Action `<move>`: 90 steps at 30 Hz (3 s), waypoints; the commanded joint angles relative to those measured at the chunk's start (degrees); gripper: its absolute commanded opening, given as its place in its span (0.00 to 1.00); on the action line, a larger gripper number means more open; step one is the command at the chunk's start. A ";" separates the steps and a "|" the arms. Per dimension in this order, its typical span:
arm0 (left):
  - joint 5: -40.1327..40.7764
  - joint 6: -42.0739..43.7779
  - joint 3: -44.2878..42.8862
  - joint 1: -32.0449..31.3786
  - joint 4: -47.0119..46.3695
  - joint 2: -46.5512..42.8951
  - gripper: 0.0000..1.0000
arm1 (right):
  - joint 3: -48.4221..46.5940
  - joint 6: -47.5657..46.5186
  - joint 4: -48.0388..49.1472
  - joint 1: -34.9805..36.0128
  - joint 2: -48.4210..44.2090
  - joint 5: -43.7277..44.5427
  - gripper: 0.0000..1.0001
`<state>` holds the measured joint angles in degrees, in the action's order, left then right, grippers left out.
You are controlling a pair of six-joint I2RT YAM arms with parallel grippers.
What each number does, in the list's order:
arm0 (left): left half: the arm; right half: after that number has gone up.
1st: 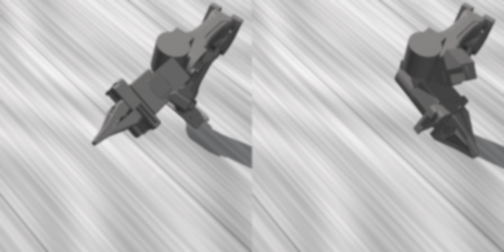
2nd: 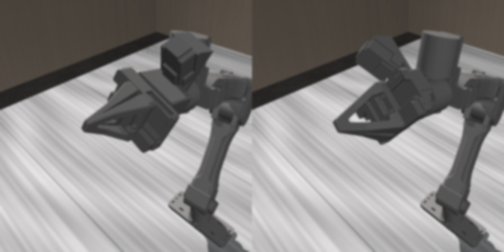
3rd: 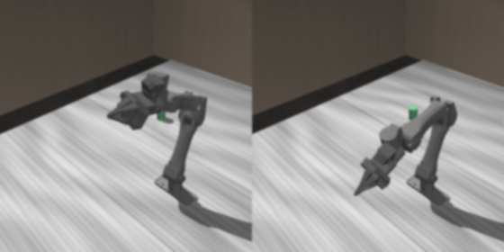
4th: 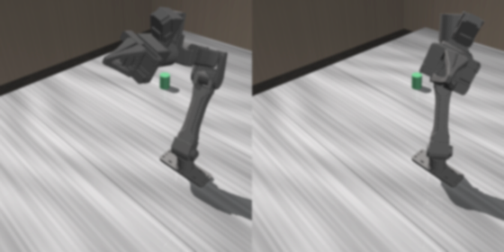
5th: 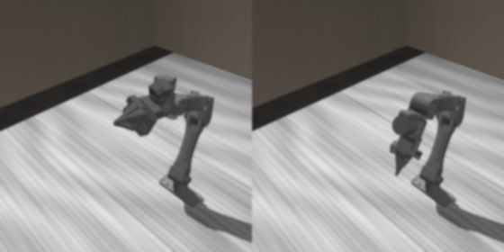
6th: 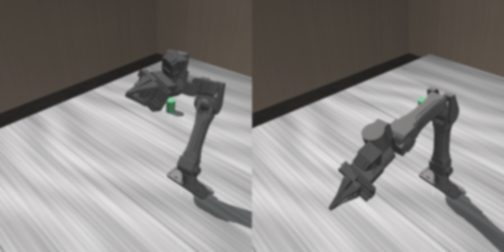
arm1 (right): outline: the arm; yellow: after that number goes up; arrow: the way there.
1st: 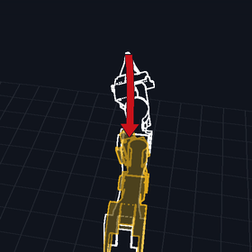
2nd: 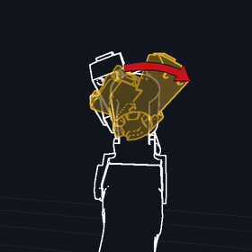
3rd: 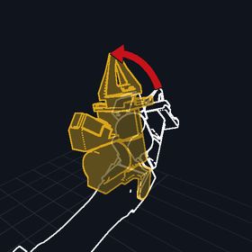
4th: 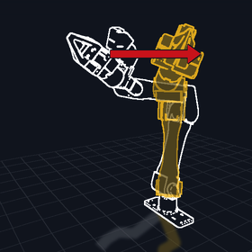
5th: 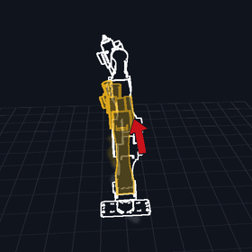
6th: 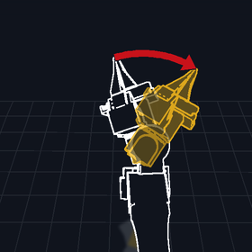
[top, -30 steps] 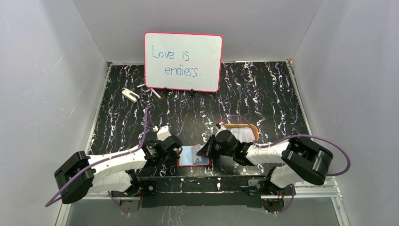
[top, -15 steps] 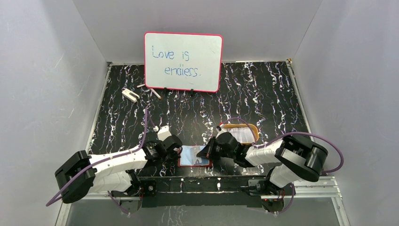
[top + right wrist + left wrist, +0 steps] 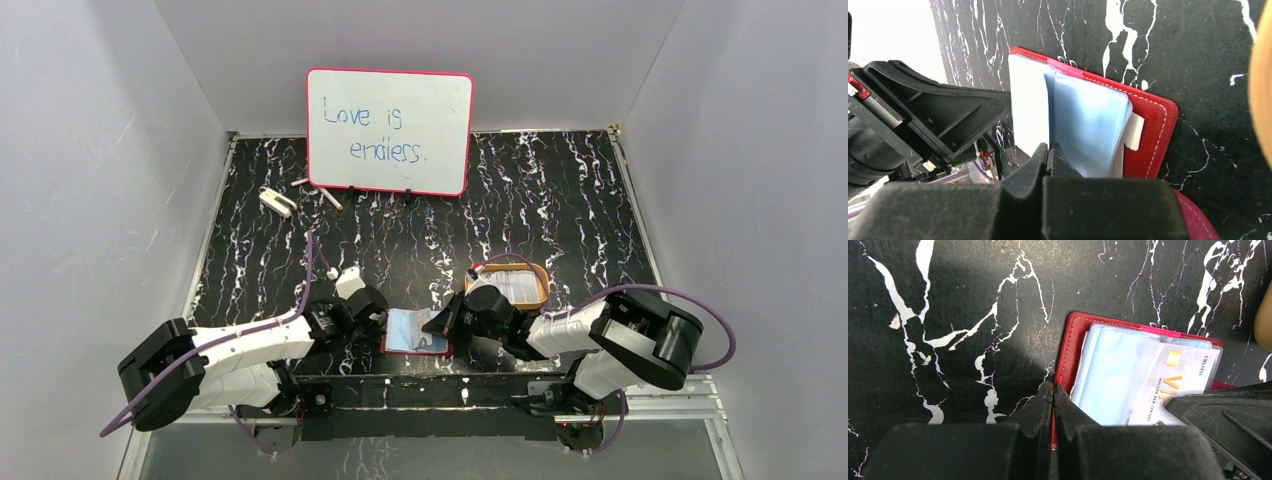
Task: Put the credit cards into the card holder
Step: Insert the credit card into the card holder.
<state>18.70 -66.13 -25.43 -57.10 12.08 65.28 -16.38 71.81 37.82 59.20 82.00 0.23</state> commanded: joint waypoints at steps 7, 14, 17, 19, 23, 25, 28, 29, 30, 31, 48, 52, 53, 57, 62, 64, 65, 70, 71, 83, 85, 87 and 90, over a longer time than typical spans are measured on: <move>-1.21 -0.19 1.65 -0.03 2.72 1.32 0.00 | -0.06 -1.59 -2.21 -0.14 -0.97 3.37 0.00; -1.48 -0.54 1.61 -0.03 2.53 1.97 0.00 | 0.14 -1.55 -3.76 -0.14 -0.59 3.84 0.00; -1.32 -0.60 1.70 -0.03 2.75 1.67 0.00 | -0.05 -2.09 -5.08 -0.14 -1.14 4.21 0.00; -1.21 -0.61 1.70 -0.03 2.86 1.61 0.00 | -0.06 -2.19 -5.74 -0.13 -1.54 4.49 0.00; -1.21 -0.74 1.69 -0.04 2.71 1.76 0.00 | -0.36 -3.00 -7.01 -0.09 -1.98 4.41 0.00; -1.42 -0.76 1.70 -0.04 2.40 1.94 0.00 | -0.38 -3.40 -6.98 -0.14 -2.02 4.02 0.00; -1.56 -0.77 1.63 -0.04 2.06 2.38 0.00 | -0.42 -3.63 -6.66 -0.14 -1.65 3.53 0.00; -1.64 -0.82 1.61 -0.05 2.03 2.52 0.00 | -0.35 -3.65 -6.01 -0.14 -1.30 3.10 0.00; -1.69 -0.83 1.61 -0.03 1.86 2.57 0.00 | -0.27 -3.76 -4.97 -0.14 -0.78 2.50 0.00; -1.77 -0.89 1.61 -0.03 1.71 2.57 0.00 | -0.27 -3.78 -3.94 -0.13 -0.25 1.88 0.00; -2.56 -1.10 1.97 -0.04 0.68 2.99 0.00 | -0.21 -3.43 3.39 -0.05 4.62 -2.82 0.00; -2.79 -1.25 2.12 -0.03 0.28 3.02 0.00 | -1.01 -3.43 5.28 0.04 7.19 -5.69 0.00; -2.79 -1.30 2.20 -0.07 0.19 3.02 0.00 | -0.96 -3.24 5.77 0.06 7.69 -6.16 0.00; -2.96 -1.41 2.30 -0.03 -0.01 3.10 0.00 | -1.02 -2.82 6.91 0.20 8.56 -7.21 0.00; -2.92 -1.40 2.40 -0.08 0.00 2.94 0.00 | -2.06 -2.79 6.44 0.22 9.09 -9.59 0.15; -2.81 -1.48 2.33 -0.11 0.17 2.80 0.00 | -1.95 -2.52 5.91 0.17 8.23 -9.30 0.23; -2.75 -1.53 2.36 -0.10 0.35 2.64 0.00 | -2.04 -2.59 5.06 0.21 7.19 -8.89 0.26; -2.36 -2.28 2.98 -0.03 0.75 1.33 0.00 | -2.25 -3.18 -0.67 0.21 3.05 -6.29 0.19; -2.35 -2.54 3.28 -0.03 0.72 1.01 0.00 | -1.80 -2.85 -0.73 0.21 2.31 -5.81 0.14; -1.29 -2.13 3.24 -0.07 2.41 -4.83 0.00 | -2.11 -1.68 -1.03 0.26 3.83 -6.19 0.01; -2.09 -2.08 3.11 -0.03 2.22 -4.24 0.00 | -2.60 -1.44 0.09 0.34 5.37 -7.45 0.06; -2.51 -2.56 3.39 -0.10 2.19 -3.42 0.00 | -3.30 -1.46 0.07 0.42 6.41 -8.75 0.14; -2.49 -3.37 4.17 -0.06 2.16 -3.71 0.00 | -3.40 -1.39 -1.75 0.74 5.80 -8.83 0.25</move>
<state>16.80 -69.08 -22.90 -57.10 11.64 61.65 -18.85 70.89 38.96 59.33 87.29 -7.75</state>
